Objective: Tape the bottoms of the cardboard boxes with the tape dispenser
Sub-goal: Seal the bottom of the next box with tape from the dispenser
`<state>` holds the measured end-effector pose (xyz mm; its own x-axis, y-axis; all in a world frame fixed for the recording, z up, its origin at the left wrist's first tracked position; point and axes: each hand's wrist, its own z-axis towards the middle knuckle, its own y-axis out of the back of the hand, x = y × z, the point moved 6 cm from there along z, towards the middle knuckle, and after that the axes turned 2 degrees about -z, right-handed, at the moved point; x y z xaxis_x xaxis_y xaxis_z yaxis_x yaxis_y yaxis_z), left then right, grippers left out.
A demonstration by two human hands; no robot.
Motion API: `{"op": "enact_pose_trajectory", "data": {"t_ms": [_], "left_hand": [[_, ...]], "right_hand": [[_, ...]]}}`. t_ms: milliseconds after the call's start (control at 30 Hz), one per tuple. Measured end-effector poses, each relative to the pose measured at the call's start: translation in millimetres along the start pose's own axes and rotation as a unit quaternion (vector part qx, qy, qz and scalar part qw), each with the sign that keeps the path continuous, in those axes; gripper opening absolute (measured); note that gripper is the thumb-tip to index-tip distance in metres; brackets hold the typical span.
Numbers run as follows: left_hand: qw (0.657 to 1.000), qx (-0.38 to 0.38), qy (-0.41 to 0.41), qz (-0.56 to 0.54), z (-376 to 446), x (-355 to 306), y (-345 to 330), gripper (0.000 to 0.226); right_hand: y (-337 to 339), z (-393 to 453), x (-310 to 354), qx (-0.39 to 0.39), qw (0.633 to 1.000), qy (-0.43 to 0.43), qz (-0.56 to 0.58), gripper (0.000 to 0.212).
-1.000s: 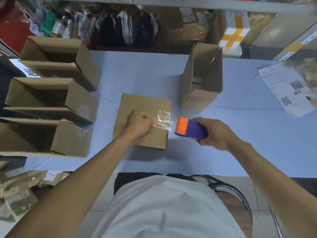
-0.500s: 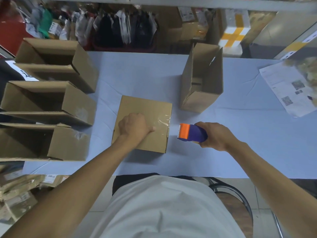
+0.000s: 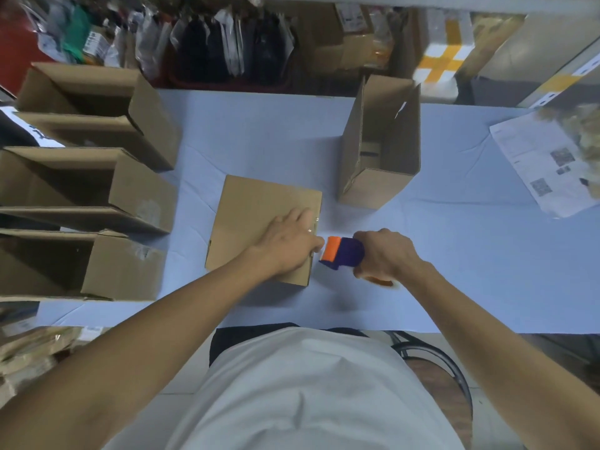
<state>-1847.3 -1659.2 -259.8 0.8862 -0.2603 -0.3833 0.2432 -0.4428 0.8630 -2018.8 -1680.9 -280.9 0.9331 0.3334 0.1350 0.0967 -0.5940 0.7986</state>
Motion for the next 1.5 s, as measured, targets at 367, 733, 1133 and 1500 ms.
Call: {"op": "enact_pose_trajectory", "data": {"t_ms": [367,733,1133,1500], "left_hand": [[0.794,-0.019,0.199,-0.574,-16.0,17.5,-12.1,0.015],[0.871,-0.149,0.337,-0.327,-53.4,95.3,25.2,0.026],[0.795,-0.013,0.237,-0.559,-16.8,12.2,-4.0,0.020],[0.805,-0.084,0.275,-0.519,-29.8,28.2,-3.7,0.012]], "right_hand": [[21.3,-42.0,-6.0,-0.141,0.960,0.099,0.222,0.058],[10.4,-40.5,-41.7,-0.061,0.992,0.083,0.071,0.057],[37.8,-43.1,-8.5,-0.131,0.964,0.152,0.173,0.064],[25.5,-37.5,-2.1,-0.110,0.966,0.170,0.160,0.067]]}}
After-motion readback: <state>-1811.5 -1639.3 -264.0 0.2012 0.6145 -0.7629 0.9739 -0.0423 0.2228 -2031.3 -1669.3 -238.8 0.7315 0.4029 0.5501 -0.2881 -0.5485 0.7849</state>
